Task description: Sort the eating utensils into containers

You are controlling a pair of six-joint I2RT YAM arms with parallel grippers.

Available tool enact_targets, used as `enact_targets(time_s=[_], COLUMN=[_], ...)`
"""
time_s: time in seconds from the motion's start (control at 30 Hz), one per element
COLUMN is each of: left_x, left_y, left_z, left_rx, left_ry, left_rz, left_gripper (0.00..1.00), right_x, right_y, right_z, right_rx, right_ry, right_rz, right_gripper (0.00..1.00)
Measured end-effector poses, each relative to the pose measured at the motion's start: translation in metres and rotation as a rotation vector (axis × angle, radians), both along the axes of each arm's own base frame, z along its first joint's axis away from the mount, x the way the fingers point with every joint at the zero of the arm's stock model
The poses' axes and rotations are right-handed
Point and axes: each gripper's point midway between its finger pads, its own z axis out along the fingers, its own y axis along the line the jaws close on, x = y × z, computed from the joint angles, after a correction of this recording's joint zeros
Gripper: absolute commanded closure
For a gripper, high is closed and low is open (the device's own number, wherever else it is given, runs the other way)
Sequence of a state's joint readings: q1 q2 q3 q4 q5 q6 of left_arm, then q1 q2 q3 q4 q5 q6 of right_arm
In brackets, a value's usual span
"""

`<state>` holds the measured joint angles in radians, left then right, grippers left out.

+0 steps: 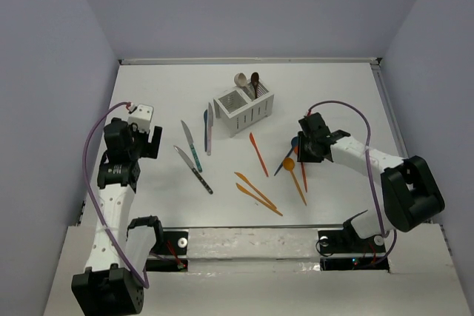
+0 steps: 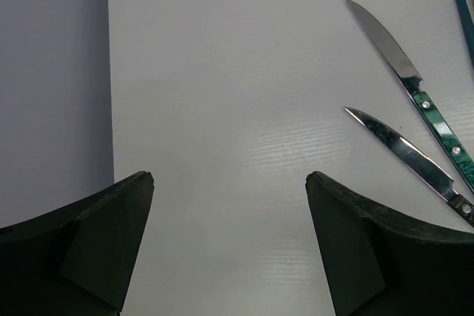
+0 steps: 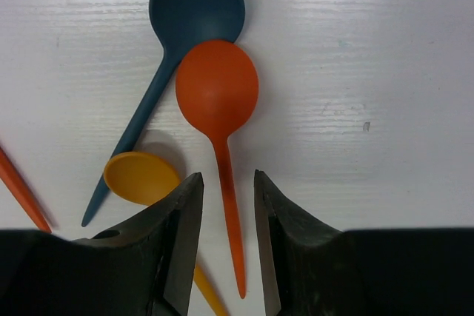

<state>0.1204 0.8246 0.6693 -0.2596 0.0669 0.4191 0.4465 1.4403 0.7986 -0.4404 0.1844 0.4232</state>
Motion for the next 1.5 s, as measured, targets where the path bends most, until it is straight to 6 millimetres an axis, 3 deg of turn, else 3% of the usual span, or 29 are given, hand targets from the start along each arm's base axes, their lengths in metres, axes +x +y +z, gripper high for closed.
enact_targets(time_s=[0.13,0.27,0.37,0.4,0.6,0.73,0.87,0.97,1.1,1.27,1.33,1.5], left_x=[-0.006,-0.016,-0.021,-0.021,-0.018,-0.013,-0.001,0.016,0.031,0.052,0.055,0.053], left_y=[0.001,0.002,0.003,0.003,-0.007,-0.020,-0.037,-0.051,-0.063,-0.077,-0.081,-0.084], left_z=[0.008,-0.004,-0.012,-0.011,0.011,0.021,0.028,0.035,0.027,0.009,0.004,-0.005], left_rx=[0.027,0.050,0.057,0.057,0.042,0.008,-0.062,-0.113,-0.169,-0.264,-0.281,-0.285], left_ry=[-0.046,-0.040,-0.033,-0.037,-0.132,-0.173,-0.216,-0.265,-0.304,-0.327,-0.341,-0.401], left_rz=[-0.007,-0.008,-0.008,-0.008,-0.054,-0.117,-0.190,-0.260,-0.314,-0.341,-0.344,-0.352], left_gripper=[0.02,0.02,0.02,0.02,0.02,0.02,0.04,0.04,0.06,0.07,0.07,0.06], right_x=[0.004,0.002,0.006,0.005,0.001,-0.005,-0.001,0.006,0.034,0.090,0.128,0.193], right_y=[0.006,0.007,0.009,0.008,0.004,-0.001,-0.005,-0.004,0.018,0.067,0.097,0.151], right_z=[-0.007,-0.019,-0.019,-0.019,-0.014,0.012,0.071,0.130,0.211,0.274,0.279,0.252], right_rx=[0.009,-0.001,0.000,0.000,-0.002,0.016,0.080,0.144,0.278,0.369,0.371,0.339], right_ry=[0.028,0.070,0.073,0.078,0.066,-0.001,-0.185,-0.372,-0.696,-1.002,-1.076,-1.105], right_rz=[0.007,0.002,-0.005,-0.009,-0.038,-0.050,-0.062,-0.035,0.060,0.187,0.238,0.336], right_gripper=[0.64,0.64,0.88,1.00,1.00,1.00,1.00,1.00,1.00,1.00,1.00,1.00])
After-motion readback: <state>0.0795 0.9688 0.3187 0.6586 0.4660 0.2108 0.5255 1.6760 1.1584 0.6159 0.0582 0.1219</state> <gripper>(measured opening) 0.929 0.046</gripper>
